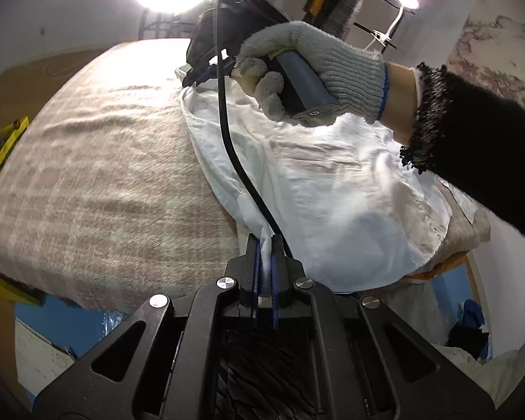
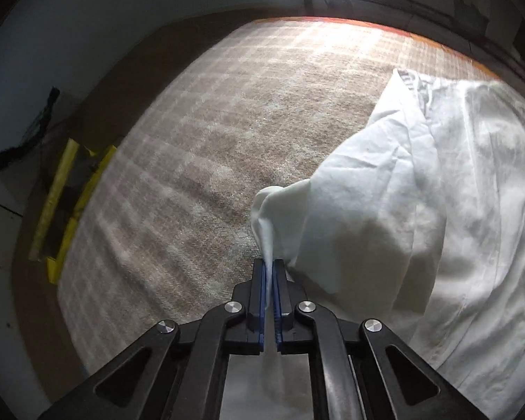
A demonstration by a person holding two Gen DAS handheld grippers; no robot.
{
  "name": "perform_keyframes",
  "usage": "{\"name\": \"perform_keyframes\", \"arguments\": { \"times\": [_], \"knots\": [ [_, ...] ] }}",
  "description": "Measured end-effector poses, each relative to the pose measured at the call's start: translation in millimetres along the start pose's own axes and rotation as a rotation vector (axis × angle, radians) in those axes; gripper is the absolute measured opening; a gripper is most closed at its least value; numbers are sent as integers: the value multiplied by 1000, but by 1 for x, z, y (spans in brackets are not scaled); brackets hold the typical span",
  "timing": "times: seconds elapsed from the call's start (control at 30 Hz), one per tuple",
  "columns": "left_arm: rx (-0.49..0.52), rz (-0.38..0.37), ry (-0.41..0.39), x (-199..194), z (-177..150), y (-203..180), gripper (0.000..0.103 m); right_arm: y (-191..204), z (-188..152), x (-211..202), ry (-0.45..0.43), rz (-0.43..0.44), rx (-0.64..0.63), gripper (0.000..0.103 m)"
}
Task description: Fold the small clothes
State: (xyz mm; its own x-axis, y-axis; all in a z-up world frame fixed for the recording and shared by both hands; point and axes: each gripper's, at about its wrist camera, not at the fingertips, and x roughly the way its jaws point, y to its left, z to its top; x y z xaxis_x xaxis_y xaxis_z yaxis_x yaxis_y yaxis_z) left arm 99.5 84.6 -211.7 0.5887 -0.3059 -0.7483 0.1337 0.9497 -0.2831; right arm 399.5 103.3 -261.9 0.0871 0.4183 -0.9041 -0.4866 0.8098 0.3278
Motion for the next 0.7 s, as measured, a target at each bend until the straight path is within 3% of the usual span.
{"name": "perform_keyframes", "arguments": {
  "times": [0.07,0.33,0.53,0.7],
  "knots": [
    [26,1,0,0,1,-7,3,-23,-3,-11,-35,92,79,0],
    [146,-34,15,6,6,-45,3,-87,-28,-63,-170,254,203,0],
    [216,-72,39,18,10,-73,3,-127,-49,-97,-246,263,253,0],
    [266,-75,81,36,9,-90,3,-168,-70,-106,-247,231,334,0]
  ]
}}
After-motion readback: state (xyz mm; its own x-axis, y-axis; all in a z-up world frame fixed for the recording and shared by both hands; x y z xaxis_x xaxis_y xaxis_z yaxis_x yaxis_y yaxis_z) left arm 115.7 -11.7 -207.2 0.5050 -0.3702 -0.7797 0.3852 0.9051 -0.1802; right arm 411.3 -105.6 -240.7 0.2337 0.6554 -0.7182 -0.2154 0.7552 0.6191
